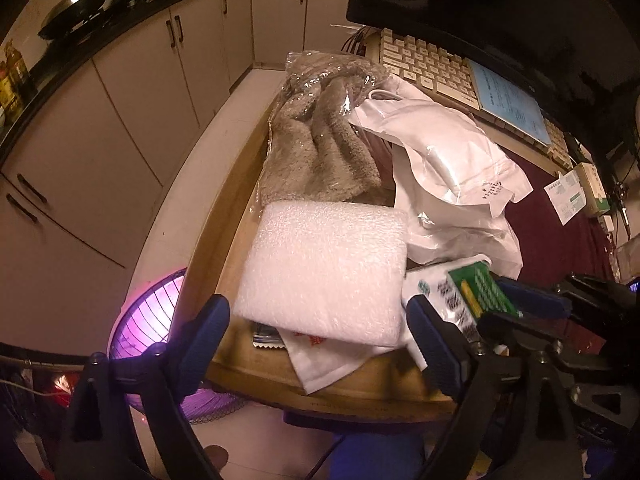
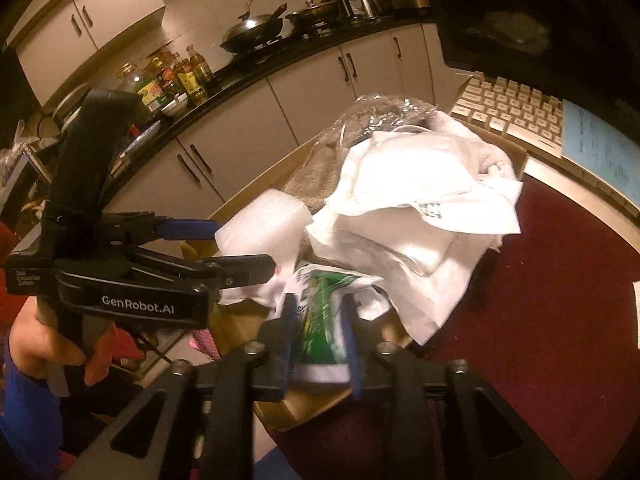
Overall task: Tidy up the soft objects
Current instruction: 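Open left tool to drop the foam pad while right tool releases the green sachet in the box, then reach left tool to the white-green sachet while right tool reaches the crumpled receipt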
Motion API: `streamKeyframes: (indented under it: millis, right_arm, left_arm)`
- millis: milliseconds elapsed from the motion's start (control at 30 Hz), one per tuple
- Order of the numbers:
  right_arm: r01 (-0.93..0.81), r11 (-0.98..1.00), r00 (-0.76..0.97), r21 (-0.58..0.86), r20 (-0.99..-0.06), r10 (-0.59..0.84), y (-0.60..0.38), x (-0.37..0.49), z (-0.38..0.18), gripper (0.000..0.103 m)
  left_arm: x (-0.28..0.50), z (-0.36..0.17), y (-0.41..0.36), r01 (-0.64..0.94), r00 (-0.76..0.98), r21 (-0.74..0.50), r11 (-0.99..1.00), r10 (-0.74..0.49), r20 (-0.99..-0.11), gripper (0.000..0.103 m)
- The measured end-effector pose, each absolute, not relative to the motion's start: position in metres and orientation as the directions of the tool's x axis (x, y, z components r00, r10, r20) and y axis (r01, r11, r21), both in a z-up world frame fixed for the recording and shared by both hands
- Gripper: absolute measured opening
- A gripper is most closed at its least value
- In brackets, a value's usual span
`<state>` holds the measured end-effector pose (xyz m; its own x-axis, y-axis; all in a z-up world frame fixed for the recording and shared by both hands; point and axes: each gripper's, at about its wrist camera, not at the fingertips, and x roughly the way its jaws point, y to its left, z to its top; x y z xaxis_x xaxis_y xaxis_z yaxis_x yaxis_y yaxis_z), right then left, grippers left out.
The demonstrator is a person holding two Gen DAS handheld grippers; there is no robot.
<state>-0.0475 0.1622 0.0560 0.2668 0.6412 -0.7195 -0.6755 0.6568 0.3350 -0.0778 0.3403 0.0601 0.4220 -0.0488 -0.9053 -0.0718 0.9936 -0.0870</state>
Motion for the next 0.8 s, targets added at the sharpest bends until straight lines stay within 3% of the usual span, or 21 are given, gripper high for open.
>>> streamKeyframes:
  millis: [33,167,433,800]
  right_arm:
    - [-0.671,0.657,0.268,0.343,-0.714,0.646,0.159,-0.048,0.057,0.044]
    - [-0.652,0.668,0.29,0.358,-0.697,0.656,0.142,-0.048,0.064,0.05]
    - [-0.576,0.727,0.353,0.374,-0.688,0.634,0.085,-0.039,0.068,0.085]
    - [-0.399,0.853,0.46,0.336,-0.732,0.503,-0.025,-0.02,0.054,0.092]
  left_arm:
    - [-0.079,0.062,0.34,-0.072,0.425,-0.092,0.993,-0.053,-0.903,0.092]
    - [-0.083,0.071,0.333,-0.062,0.44,-0.084,0.995,-0.048,-0.897,0.095]
    - [-0.086,0.085,0.304,0.0,0.446,-0.041,0.999,-0.037,-0.895,0.098]
    - [-0.092,0.108,0.246,0.126,0.474,0.0,0.992,-0.06,-0.879,0.099]
